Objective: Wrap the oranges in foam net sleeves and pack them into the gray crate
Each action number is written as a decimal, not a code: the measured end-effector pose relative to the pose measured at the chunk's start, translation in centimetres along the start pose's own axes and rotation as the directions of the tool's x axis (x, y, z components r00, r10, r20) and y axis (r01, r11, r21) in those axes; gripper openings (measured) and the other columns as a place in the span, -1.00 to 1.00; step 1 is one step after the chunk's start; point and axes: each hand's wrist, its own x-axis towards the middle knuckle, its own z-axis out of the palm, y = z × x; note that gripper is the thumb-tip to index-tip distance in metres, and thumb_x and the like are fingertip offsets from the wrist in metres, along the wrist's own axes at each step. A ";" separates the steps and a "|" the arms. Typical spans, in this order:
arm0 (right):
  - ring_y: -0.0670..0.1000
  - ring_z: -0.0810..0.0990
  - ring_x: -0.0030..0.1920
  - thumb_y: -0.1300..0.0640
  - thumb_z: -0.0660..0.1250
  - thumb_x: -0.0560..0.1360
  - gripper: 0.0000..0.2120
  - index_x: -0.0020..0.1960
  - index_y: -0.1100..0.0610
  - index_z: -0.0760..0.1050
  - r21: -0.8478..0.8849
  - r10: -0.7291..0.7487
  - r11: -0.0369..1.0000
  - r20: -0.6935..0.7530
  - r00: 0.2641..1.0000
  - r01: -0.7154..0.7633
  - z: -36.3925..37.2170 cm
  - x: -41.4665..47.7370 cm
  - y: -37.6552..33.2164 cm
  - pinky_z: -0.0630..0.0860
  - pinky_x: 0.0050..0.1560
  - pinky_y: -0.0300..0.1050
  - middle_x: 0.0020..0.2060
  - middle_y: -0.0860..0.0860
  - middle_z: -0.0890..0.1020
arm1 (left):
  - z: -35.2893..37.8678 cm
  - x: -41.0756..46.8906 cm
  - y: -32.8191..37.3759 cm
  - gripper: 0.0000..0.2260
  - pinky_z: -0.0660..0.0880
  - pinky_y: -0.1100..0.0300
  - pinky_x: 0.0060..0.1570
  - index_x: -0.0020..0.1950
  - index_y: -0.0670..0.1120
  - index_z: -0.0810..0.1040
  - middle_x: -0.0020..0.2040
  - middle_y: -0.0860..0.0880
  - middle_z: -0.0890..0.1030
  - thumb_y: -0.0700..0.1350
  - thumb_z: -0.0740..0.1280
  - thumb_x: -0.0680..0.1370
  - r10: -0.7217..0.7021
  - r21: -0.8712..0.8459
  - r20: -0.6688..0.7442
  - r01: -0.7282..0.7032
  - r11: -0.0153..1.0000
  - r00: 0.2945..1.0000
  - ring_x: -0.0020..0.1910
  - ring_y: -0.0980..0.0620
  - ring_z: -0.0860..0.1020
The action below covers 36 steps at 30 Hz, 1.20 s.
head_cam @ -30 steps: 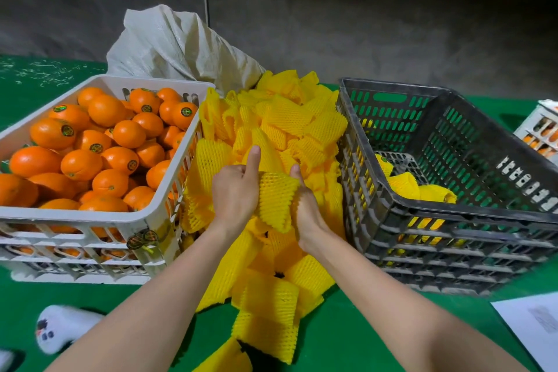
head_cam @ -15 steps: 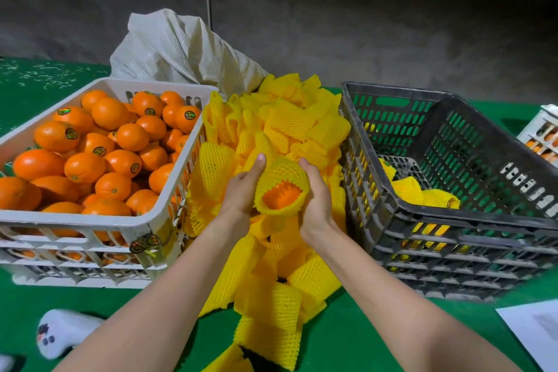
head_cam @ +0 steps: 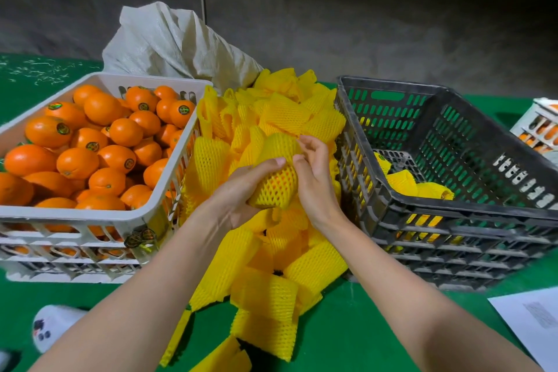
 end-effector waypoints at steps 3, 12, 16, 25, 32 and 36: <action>-0.50 0.30 0.17 0.12 0.16 0.60 -0.68 0.32 -0.07 0.23 -0.077 -0.041 0.996 0.097 0.994 0.049 -0.5 -0.2 0.1 0.32 0.07 -0.53 0.22 -0.31 0.32 | -0.1 -0.4 0.7 -0.76 0.59 0.19 -0.24 0.19 -0.14 0.52 -0.05 -0.10 0.64 -0.16 0.31 0.53 0.049 -0.016 -0.060 -0.050 0.999 0.997 -0.17 0.01 0.64; -0.26 0.38 0.15 0.05 0.38 0.47 -0.42 0.39 0.00 0.18 -0.150 0.063 0.988 0.123 0.990 -0.045 0.9 -0.4 -1.1 0.39 0.12 -0.40 0.20 -0.17 0.39 | 0.0 -0.4 3.0 -0.48 0.51 0.14 0.09 0.33 0.05 0.44 0.20 0.08 0.60 0.27 -0.08 0.58 0.016 0.112 0.077 -0.024 0.993 0.997 0.14 0.12 0.57; -0.22 0.32 0.29 0.18 0.43 0.43 -0.34 0.41 -0.01 0.19 -0.171 -0.123 0.976 0.059 0.991 0.131 -0.5 0.9 -2.8 0.32 0.22 -0.42 0.28 -0.18 0.34 | 1.3 0.4 3.4 -0.42 0.44 0.03 0.26 0.45 0.08 0.33 0.31 0.09 0.53 0.32 -0.11 0.56 0.060 0.114 0.156 -0.078 0.990 0.986 0.27 0.06 0.51; -0.19 0.40 0.12 0.24 0.48 0.35 -0.39 0.33 0.13 0.32 -0.307 -0.203 0.944 -0.264 0.943 0.117 -12.0 5.9 -4.3 0.35 0.08 -0.45 0.14 -0.12 0.42 | 9.1 4.4 1.7 -0.75 0.45 0.22 -0.21 0.20 -0.10 0.51 -0.12 0.01 0.52 -0.04 0.11 0.66 0.385 0.410 -0.052 -0.332 0.849 0.921 -0.18 0.05 0.52; -0.03 0.44 0.15 0.15 0.54 0.27 -0.33 0.31 0.02 0.34 -0.441 0.047 0.874 -0.346 0.937 -0.206 -21.8 8.1 -3.0 0.46 0.13 -0.11 0.11 -0.05 0.43 | 17.0 9.6 -0.6 -0.80 0.41 0.22 -0.02 0.17 -0.18 0.57 0.05 -0.09 0.60 -0.23 0.22 0.60 0.470 0.825 0.319 -0.485 0.289 0.823 0.07 -0.06 0.55; 0.17 0.56 0.04 0.13 0.51 0.31 -0.44 0.22 -0.01 0.34 -0.787 0.331 0.501 -0.210 0.920 -0.360 -26.8 9.5 -2.7 0.59 -0.08 0.06 0.15 0.11 0.46 | 18.8 11.2 -2.1 -0.79 0.50 0.08 -0.02 0.20 -0.04 0.55 0.10 -0.08 0.60 -0.08 0.31 0.57 0.223 0.921 0.387 -0.387 -0.045 0.895 0.06 -0.07 0.55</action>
